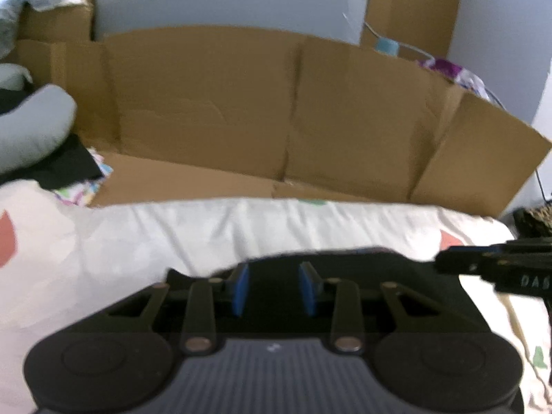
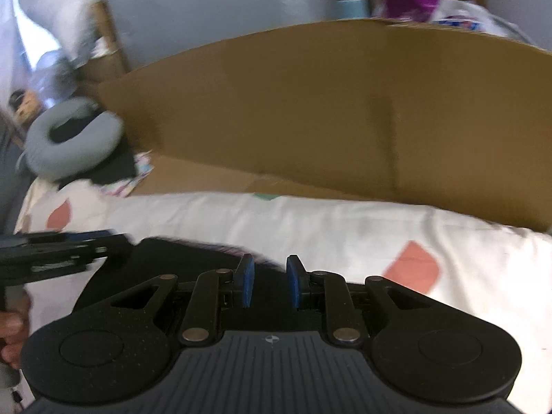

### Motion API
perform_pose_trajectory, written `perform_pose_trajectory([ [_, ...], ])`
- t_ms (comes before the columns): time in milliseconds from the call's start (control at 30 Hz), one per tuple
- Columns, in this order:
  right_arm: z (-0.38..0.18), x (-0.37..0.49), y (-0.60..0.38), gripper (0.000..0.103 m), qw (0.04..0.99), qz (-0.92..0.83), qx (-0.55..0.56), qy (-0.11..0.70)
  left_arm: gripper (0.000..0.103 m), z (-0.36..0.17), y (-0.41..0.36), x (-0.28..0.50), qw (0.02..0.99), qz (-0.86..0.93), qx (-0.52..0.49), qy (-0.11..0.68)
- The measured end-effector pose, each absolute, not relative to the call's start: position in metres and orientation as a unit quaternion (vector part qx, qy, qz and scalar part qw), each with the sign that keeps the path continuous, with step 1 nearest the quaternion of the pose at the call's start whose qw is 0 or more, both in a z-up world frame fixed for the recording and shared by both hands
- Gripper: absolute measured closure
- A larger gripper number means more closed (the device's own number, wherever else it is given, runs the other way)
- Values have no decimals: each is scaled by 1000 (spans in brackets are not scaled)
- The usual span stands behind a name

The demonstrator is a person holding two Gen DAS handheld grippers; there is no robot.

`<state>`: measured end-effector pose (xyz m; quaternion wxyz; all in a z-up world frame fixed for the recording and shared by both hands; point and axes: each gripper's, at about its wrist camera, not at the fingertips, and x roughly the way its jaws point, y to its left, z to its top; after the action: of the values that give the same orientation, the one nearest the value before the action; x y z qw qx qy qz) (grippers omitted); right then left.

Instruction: Fold clothes

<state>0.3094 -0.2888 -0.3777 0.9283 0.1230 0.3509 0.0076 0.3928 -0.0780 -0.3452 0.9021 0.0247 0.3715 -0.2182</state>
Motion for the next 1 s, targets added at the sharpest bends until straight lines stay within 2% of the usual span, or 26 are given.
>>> perform_pose_trajectory([
  [400,-412,318,-270,79,912,30,106,395,67,-364,-77,396,892,-227,22,390],
  [467,-415,315,-272,79,911,28,110,397,70,-362,-75,395,893,-226,17,388],
  [567,-412,313,-271,78,913,23,105,394,75,-356,-76,391,896,-228,16,380],
  [1000,-393,312,-270,78,926,64,82,364,75,-352,-87,391,899,-243,25,364],
])
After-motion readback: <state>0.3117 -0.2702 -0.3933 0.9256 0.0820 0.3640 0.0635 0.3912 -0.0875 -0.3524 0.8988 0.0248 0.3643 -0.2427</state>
